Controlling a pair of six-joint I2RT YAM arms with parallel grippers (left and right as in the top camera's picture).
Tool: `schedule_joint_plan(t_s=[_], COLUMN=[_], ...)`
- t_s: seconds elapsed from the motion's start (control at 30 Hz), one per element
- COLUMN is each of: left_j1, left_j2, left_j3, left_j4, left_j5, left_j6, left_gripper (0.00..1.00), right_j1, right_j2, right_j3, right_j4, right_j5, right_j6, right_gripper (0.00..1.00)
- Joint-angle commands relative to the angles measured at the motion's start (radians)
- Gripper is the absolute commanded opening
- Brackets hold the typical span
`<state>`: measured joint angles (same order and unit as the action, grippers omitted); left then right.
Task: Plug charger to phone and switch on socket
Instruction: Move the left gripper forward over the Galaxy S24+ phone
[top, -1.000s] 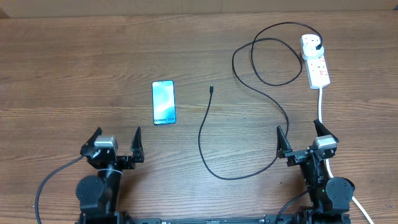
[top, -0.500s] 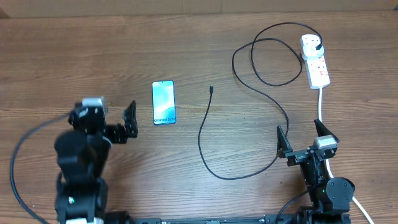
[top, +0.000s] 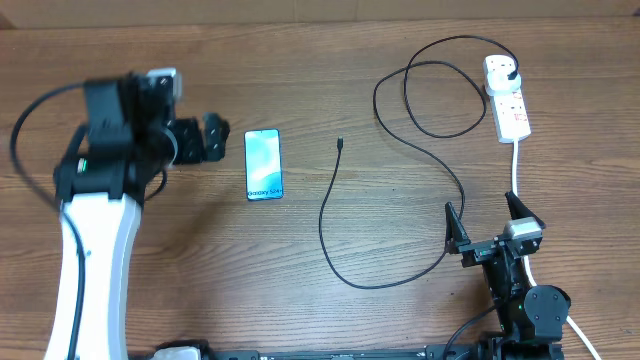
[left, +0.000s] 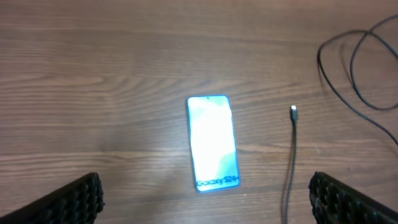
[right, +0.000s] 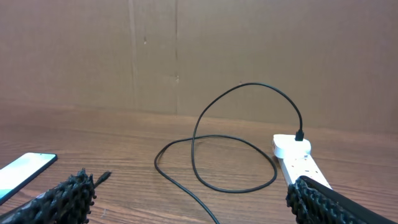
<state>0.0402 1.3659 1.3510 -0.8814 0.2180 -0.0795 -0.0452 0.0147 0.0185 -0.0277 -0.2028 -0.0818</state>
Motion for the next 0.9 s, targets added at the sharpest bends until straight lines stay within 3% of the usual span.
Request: schedule_joint_plan(t_s=[0.0,0.4,0.63,0.87], left_j1=[-0.042,-0.059,-0.14,-0.227], left_j2=[0.105,0.342,0.417,0.48], left_j3=[0.103,0.104,0.104,0.106], left_j4=[-0.04,0.031,0.037,0.056], left_j5=[0.019,0.21,-0.016,-0.146], left_j6=[-0.026,-0.063,-0.238,-0.353], left_gripper=[1.0,1.0,1.0,0.99], right_j1=[-0.001,-0.001,-0.001,-0.001], right_j2=[-0.011,-0.011,-0.011,-0.011], right_j3=[-0.01,-0.01,-0.01,-0.01], right_j4=[0.004,0.0,-0.035,-0.035], right_j5=[0.0,-0.001,-0.001,-0.001], right_j6=[0.003,0.003,0.003,0.003], right_gripper=[1.0,1.0,1.0,1.0])
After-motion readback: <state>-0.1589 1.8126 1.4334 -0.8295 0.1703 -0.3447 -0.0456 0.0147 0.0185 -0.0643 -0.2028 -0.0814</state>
